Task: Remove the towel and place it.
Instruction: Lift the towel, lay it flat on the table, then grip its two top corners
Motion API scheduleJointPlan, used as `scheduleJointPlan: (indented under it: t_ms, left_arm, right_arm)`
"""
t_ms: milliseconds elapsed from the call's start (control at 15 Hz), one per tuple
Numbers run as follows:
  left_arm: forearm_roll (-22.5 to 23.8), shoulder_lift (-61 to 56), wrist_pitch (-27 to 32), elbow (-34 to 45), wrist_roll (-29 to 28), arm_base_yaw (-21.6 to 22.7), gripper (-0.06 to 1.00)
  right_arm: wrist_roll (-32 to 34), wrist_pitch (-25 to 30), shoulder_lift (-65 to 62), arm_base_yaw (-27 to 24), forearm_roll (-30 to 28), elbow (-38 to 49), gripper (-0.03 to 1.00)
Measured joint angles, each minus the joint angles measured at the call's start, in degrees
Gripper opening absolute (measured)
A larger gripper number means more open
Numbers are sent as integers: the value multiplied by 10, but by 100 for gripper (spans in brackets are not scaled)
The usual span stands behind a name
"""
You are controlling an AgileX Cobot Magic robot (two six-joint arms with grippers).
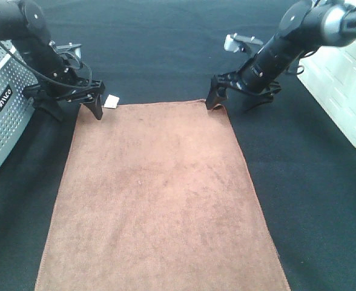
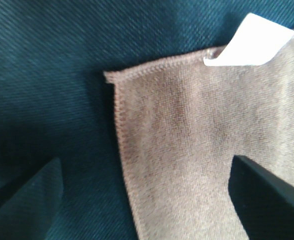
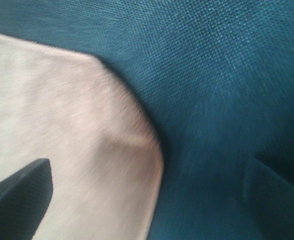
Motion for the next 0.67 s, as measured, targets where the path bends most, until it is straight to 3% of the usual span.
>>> scheduleJointPlan:
  t_ms: [467,667]
  left_arm:
    - [-4,6,-1,-1,1,0,84]
    - [-31,6,-10,-1,16,-9,83]
  right_arm:
    - [-6,-59,23,26,-1,-13,93]
    - [-7,-74,25,45,-9,-13,89]
